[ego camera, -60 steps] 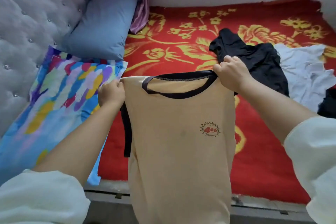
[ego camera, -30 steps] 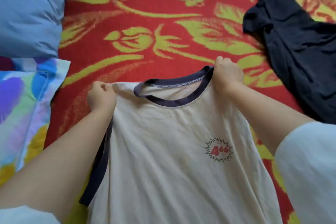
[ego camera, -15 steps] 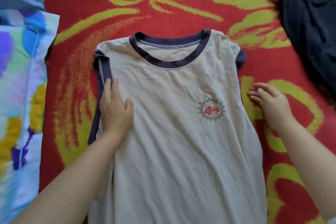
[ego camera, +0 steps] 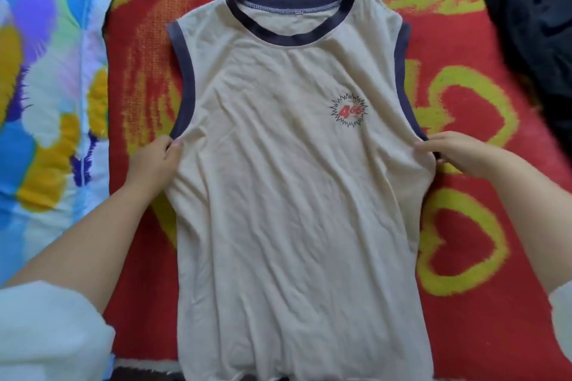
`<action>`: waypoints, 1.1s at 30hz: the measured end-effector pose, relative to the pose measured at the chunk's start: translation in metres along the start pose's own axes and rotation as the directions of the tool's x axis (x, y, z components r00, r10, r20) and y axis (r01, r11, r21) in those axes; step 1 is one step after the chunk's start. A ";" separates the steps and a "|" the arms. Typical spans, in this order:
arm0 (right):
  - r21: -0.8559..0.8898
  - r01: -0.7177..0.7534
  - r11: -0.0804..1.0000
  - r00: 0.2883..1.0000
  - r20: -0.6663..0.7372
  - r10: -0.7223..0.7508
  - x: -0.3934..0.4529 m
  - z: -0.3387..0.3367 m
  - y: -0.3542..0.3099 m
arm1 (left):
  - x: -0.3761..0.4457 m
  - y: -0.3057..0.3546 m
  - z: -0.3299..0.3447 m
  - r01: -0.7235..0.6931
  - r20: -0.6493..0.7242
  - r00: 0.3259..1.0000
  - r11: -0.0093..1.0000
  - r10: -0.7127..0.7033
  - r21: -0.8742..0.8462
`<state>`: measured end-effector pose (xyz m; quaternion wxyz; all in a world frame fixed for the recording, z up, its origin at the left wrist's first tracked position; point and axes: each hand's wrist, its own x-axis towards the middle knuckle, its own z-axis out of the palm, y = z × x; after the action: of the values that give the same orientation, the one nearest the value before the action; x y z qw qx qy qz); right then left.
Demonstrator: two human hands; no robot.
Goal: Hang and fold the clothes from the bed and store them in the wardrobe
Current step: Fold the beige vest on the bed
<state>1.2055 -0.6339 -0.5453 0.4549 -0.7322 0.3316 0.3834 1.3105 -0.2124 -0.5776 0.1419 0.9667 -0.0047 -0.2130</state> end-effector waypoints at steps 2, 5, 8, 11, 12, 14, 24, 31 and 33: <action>-0.271 -0.047 0.961 0.981 -0.196 -0.007 0.004 -0.009 0.003 | 0.010 -0.007 -0.006 -0.041 0.046 0.998 0.961 0.030 0.273; -0.583 -0.119 0.804 0.941 -0.324 -0.096 0.017 -0.017 0.012 | 0.020 -0.014 -0.007 -0.075 0.056 0.997 0.838 0.053 0.540; -0.629 -0.170 0.759 0.870 -0.457 -0.184 0.032 -0.012 0.028 | 0.017 -0.016 0.006 -0.004 -0.034 0.999 0.859 0.025 0.511; -0.582 -0.206 0.787 0.766 -0.596 -0.240 0.034 -0.001 0.044 | 0.008 -0.022 0.021 0.073 -0.179 0.984 0.920 -0.003 0.386; -0.580 -0.196 0.791 0.734 -0.622 -0.274 0.033 0.002 0.049 | 0.005 -0.025 0.025 0.081 -0.210 0.978 0.926 -0.002 0.369; -0.564 -0.172 0.807 0.669 -0.669 -0.325 0.032 0.006 0.055 | 0.002 -0.028 0.031 0.127 -0.240 0.970 0.934 -0.046 0.335; -0.378 0.045 0.925 0.691 -0.657 -0.302 -0.032 0.107 0.105 | -0.151 -0.006 0.099 0.146 -0.012 0.989 0.977 -0.146 0.154; -0.648 0.124 0.752 0.830 -0.348 -0.436 -0.093 0.201 0.162 | -0.264 -0.023 0.126 0.013 0.211 0.975 0.971 -0.066 0.240; -0.733 0.137 0.667 0.857 -0.250 -0.450 -0.110 0.223 0.181 | -0.288 -0.031 0.126 -0.086 0.363 0.931 0.938 -0.045 0.337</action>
<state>0.9431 -0.4797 -0.5902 0.1244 -0.9556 0.1260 0.2356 0.9951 -0.1966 -0.5772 -0.0318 0.9197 -0.0785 -0.3834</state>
